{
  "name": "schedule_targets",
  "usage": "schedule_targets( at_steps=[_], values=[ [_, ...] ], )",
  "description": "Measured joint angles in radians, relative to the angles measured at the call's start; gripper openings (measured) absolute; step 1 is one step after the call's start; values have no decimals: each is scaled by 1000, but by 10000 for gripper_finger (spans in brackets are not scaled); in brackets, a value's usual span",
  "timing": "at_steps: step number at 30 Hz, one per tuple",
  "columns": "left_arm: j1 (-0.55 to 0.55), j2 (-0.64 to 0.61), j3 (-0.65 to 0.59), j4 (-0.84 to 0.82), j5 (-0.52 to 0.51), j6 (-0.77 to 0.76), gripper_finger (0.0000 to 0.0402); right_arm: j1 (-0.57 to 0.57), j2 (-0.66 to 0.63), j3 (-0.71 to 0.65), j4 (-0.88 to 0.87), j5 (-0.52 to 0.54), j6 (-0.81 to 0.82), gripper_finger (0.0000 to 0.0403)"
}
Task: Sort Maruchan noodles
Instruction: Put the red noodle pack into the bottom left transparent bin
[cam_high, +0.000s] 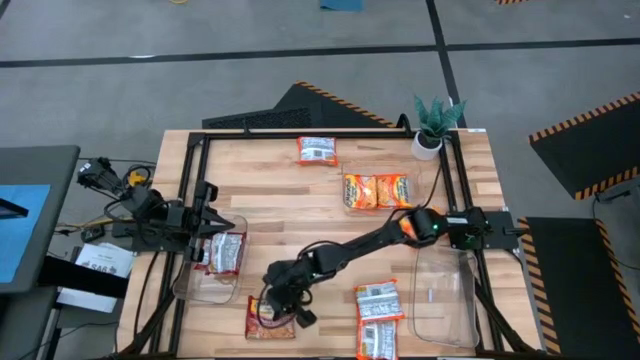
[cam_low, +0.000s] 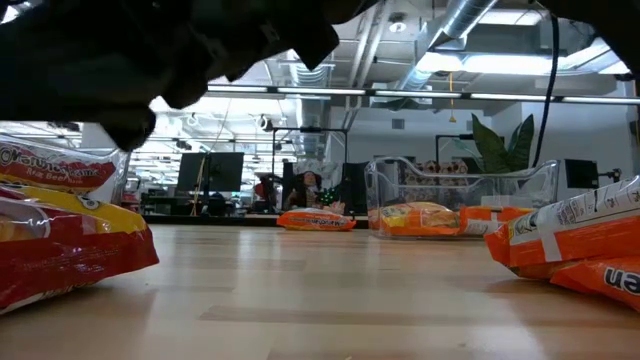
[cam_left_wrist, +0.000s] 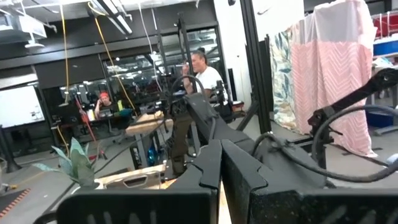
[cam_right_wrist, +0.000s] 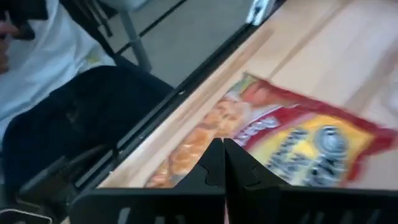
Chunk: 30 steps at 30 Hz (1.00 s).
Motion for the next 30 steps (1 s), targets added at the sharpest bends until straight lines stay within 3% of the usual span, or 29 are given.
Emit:
schedule_targets(
  at_steps=[10,15,24,30],
  values=[
    [0,0,0,4,-2,16,0,-43,-2,-12,-186,88,-59,7],
    [0,0,0,4,-6,23,0,-60,-17,-15,-298,275,-115,7],
    [0,0,0,4,-8,23,0,-167,-29,-18,-522,501,-124,7],
    [0,3,0,1,-13,20,0,-215,-32,-17,-607,521,-119,7]
  ],
)
